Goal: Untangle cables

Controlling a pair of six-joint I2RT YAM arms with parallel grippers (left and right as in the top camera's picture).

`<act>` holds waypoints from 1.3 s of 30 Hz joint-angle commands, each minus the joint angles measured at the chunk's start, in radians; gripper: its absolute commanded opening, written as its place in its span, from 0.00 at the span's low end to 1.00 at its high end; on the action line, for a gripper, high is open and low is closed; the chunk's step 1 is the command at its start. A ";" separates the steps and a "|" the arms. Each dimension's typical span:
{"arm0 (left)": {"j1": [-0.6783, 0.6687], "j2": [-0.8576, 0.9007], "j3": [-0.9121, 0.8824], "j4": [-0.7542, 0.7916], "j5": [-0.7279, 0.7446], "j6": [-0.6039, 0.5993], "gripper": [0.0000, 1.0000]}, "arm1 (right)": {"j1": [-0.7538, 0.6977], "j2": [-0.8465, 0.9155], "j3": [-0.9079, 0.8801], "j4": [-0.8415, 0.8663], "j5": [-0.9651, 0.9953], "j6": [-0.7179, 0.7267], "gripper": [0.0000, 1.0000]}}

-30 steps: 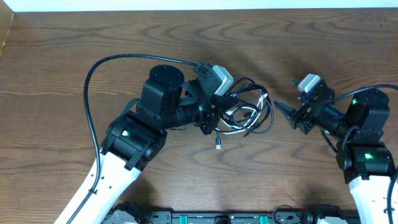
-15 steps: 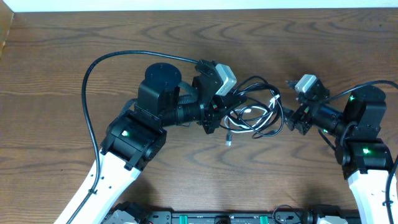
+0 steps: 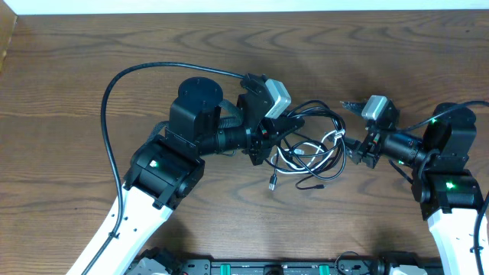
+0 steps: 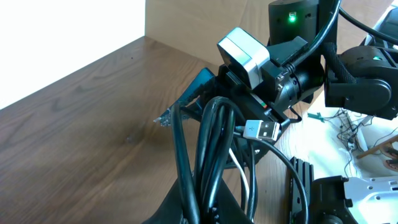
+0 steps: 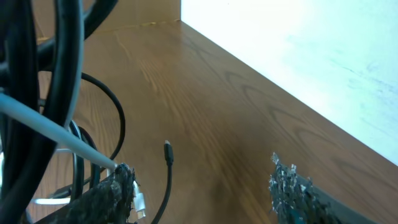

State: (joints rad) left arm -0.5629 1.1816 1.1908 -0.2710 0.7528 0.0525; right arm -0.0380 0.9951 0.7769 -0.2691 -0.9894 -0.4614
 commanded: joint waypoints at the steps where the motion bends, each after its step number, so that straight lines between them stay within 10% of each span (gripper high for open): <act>1: 0.008 -0.019 0.025 0.009 -0.041 0.006 0.07 | -0.001 -0.002 0.013 -0.009 -0.042 -0.011 0.68; 39: 0.010 -0.019 0.024 -0.015 -0.227 0.007 0.08 | -0.001 -0.002 0.013 -0.046 -0.115 -0.008 0.74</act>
State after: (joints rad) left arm -0.5579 1.1816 1.1908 -0.2893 0.5461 0.0525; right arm -0.0380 0.9951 0.7769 -0.3138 -1.0702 -0.4614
